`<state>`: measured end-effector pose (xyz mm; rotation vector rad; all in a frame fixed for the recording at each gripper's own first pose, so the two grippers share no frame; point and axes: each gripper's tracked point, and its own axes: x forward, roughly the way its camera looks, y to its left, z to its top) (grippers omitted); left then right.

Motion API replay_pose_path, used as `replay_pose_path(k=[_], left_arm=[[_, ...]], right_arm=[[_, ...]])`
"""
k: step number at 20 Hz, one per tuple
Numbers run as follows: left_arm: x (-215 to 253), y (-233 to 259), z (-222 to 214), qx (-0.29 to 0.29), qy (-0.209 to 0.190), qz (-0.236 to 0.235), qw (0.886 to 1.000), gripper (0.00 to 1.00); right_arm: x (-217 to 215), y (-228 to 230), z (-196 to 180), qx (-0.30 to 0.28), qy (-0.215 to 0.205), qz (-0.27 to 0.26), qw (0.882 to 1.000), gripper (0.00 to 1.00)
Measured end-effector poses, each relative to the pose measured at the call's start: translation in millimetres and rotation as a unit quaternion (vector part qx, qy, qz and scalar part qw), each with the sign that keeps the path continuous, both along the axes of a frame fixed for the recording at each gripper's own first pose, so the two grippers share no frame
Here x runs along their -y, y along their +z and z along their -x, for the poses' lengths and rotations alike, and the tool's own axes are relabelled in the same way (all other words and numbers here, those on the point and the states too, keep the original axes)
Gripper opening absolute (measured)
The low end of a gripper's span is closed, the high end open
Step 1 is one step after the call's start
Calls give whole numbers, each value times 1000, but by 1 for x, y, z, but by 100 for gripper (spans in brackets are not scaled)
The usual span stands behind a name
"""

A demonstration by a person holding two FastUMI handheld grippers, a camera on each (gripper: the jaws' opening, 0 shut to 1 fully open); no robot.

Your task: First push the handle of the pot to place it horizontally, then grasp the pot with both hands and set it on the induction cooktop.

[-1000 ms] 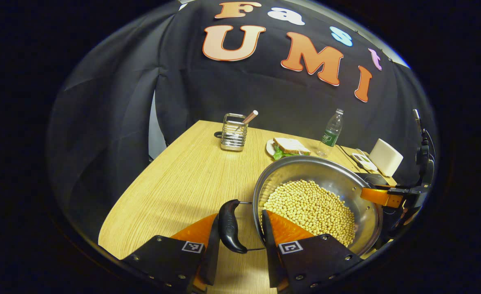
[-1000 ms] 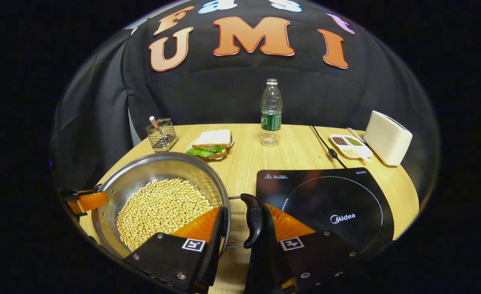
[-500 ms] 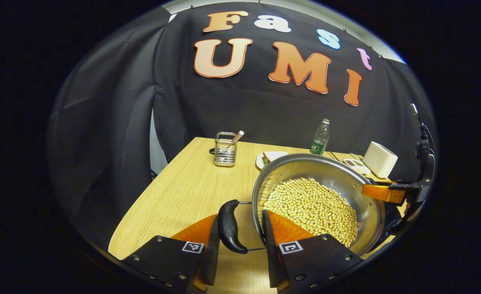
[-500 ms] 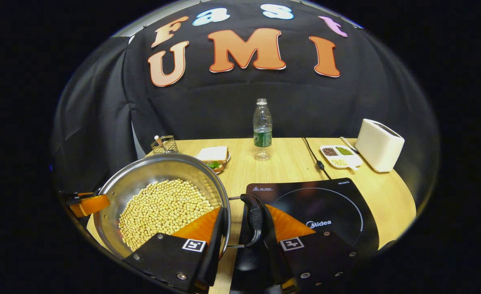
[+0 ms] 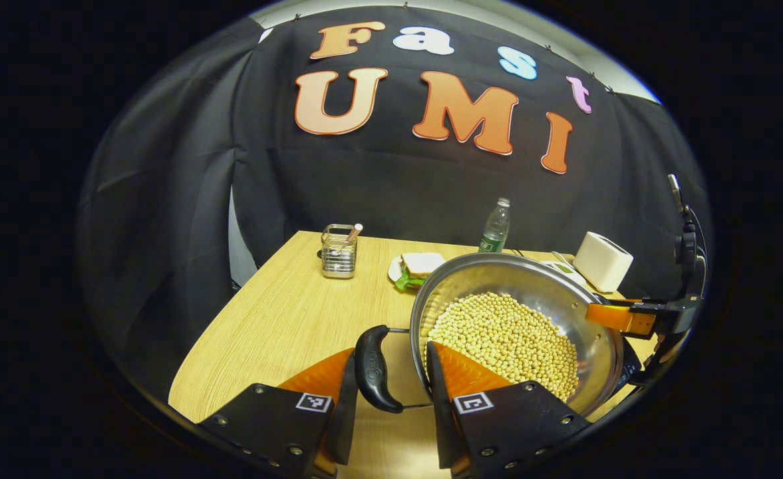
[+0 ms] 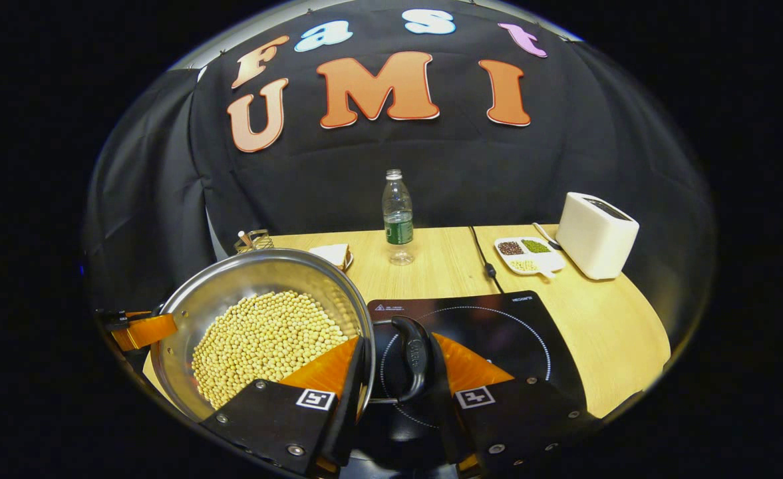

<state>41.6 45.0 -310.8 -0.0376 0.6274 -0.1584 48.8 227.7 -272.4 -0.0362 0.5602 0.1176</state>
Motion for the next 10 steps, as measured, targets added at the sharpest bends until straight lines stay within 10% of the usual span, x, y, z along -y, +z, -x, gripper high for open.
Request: replay_pose_path(k=[10], left_arm=[[62,1,-2,-9,-37,0,999,52]], right_arm=[[62,3,4,-5,-34,-6,999,52]])
